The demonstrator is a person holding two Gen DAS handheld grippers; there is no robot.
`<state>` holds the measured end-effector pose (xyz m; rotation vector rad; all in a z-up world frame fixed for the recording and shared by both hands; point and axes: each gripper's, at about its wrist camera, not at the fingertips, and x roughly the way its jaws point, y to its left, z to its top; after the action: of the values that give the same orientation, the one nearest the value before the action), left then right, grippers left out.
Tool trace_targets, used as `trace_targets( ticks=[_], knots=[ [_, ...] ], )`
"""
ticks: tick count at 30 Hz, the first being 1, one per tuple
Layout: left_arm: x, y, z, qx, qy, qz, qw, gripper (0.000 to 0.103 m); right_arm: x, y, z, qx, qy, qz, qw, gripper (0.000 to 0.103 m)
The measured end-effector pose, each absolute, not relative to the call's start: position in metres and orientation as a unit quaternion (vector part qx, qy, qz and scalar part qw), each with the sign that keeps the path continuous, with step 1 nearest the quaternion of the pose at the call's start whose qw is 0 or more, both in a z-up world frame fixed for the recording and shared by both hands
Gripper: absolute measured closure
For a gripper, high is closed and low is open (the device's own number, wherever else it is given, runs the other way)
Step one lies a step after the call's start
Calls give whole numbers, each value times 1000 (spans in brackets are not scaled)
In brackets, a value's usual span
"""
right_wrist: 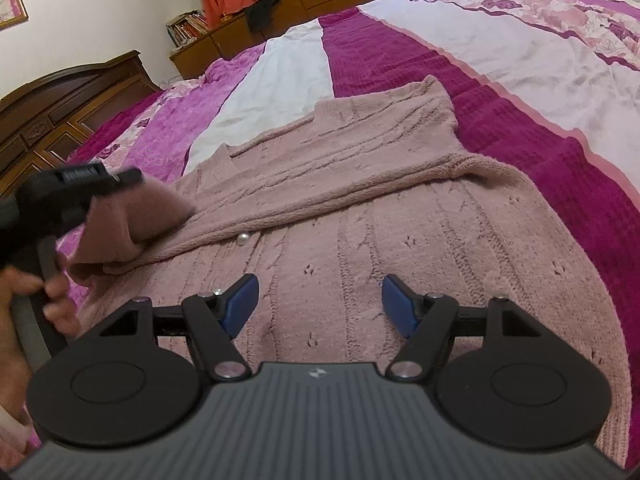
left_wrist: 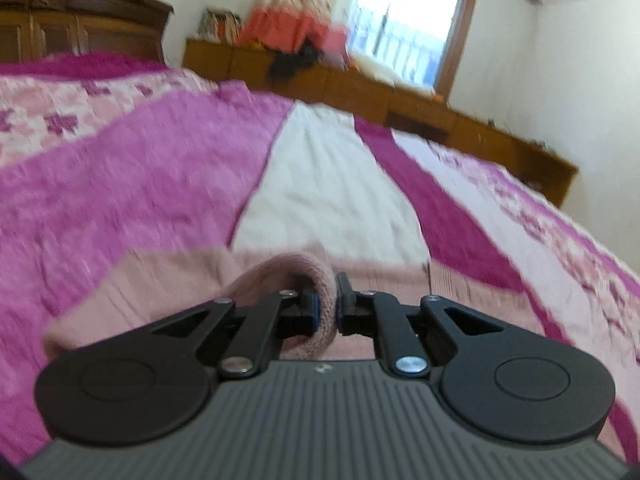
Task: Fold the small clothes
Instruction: 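Lift the sleeve with the left tool and lay it across the cardigan body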
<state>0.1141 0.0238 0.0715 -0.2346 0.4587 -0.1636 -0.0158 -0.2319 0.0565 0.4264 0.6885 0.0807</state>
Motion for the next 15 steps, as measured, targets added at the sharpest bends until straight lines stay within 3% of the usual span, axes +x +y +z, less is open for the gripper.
trace_targets(
  ticks=[5,7,8,9,15],
  knots=[
    [112,21,51,-105,284,-98,948,91,-15,-232,56,208,335,39,918,28],
    [109,23,45,-107,305,-100,941,77,-15,-231,56,208,335,39,918,28],
    [106,25,43,-108,310,-98,939,63,-15,-231,57,208,336,40,918,28],
    [103,27,42,-110,312,-96,939,56,-15,-231,57,207,337,40,918,28],
    [81,39,47,-100,316,-111,937,55,-6,-223,67,204,335,56,918,28]
  ],
)
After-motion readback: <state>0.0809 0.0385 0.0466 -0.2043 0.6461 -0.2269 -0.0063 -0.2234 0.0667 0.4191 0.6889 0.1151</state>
